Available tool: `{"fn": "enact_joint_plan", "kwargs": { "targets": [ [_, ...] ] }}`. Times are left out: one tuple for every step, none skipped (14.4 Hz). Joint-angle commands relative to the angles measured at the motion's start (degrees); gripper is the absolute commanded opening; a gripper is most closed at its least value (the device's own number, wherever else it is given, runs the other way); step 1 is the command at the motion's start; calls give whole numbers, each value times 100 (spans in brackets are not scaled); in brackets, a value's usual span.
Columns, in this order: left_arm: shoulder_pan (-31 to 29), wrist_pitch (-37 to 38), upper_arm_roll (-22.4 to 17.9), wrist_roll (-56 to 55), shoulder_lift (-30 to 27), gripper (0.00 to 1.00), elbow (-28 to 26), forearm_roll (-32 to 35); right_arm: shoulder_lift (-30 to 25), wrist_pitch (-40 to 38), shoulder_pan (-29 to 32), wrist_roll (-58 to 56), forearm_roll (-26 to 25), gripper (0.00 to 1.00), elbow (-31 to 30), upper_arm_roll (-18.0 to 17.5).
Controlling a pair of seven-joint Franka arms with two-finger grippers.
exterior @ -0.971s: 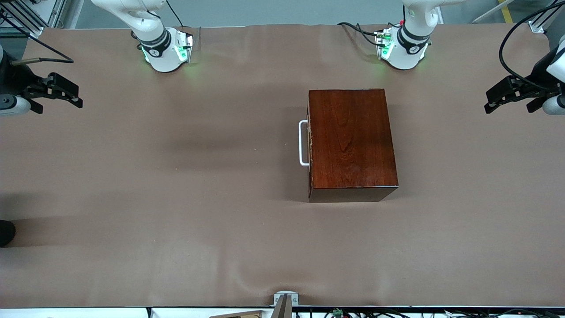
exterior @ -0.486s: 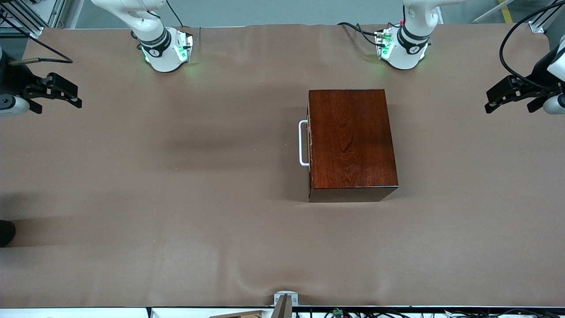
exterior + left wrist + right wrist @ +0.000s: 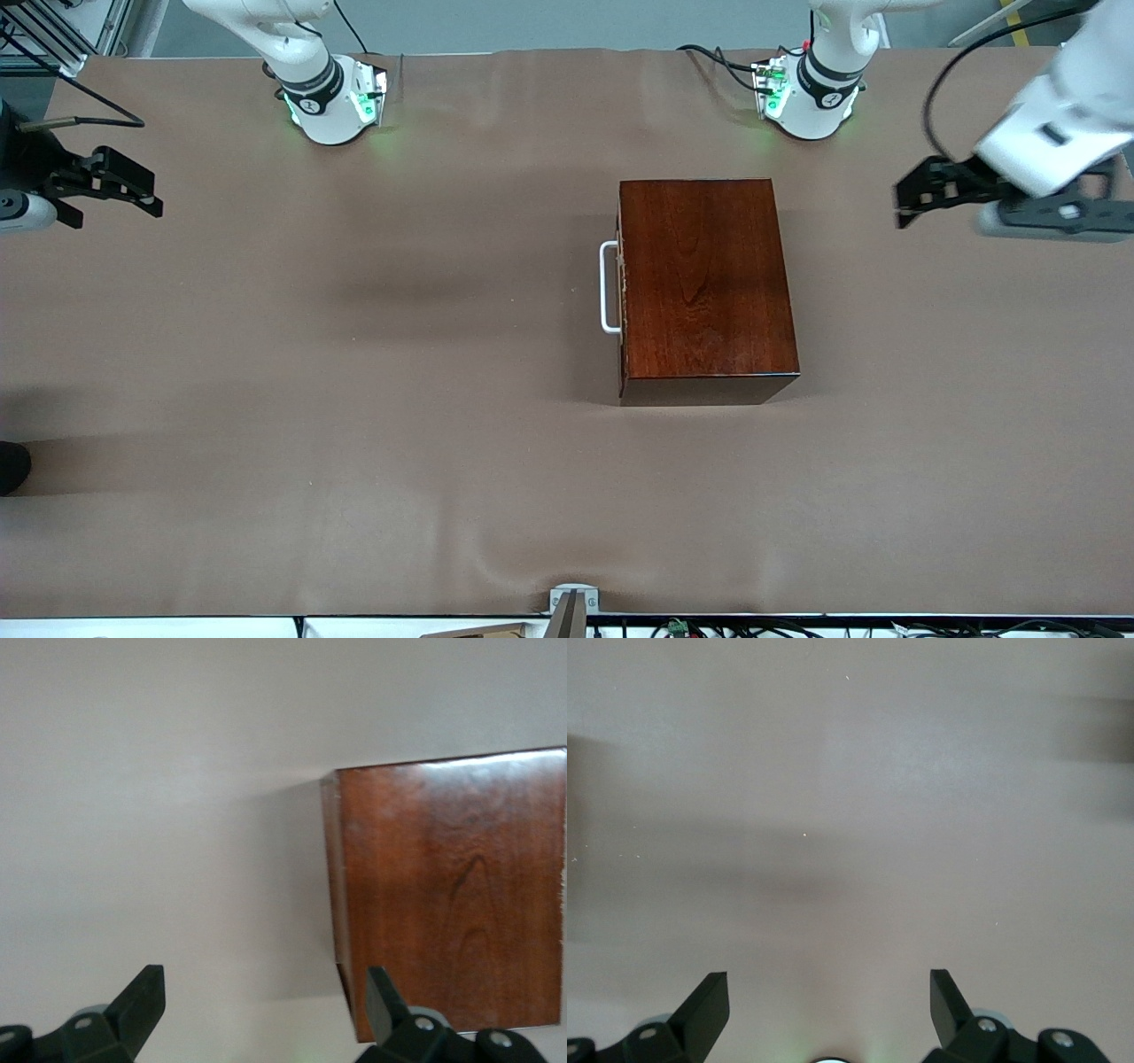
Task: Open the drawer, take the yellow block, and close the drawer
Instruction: 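Move the left gripper to the white drawer handle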
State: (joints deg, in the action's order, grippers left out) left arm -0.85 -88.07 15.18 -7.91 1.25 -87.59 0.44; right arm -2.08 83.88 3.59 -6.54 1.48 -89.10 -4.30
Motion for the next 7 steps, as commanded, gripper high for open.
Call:
{"fn": "enact_joint_plan", "kwargs": {
  "targets": [
    [548,106,116,-534,419,100,478,306,-65,14,45,-57,-33,100,-11,-27],
    [829,106,116,-580,594,100,575,421,-39,14,36,-49,-42,100,-11,-27],
    [1137,106,108,-650,779,100,724,526,-12,14,36,-40,-42,100,24,-27],
    [1392,123,108,-868,972,100,882,614,-3,14,28,-31,-25,100,68,-35],
    [1586,124,108,-1114,1139,100,971,650,14,14,10,-31,-25,100,77,-35],
    [1771,124,108,-1334,1315,100,1067,650,23,14,-7,-31,-25,100,77,-35],
    [1981,115,73,-1545,1508,100,1242,659,23,14,-16,-31,-33,100,77,-44]
  ]
}}
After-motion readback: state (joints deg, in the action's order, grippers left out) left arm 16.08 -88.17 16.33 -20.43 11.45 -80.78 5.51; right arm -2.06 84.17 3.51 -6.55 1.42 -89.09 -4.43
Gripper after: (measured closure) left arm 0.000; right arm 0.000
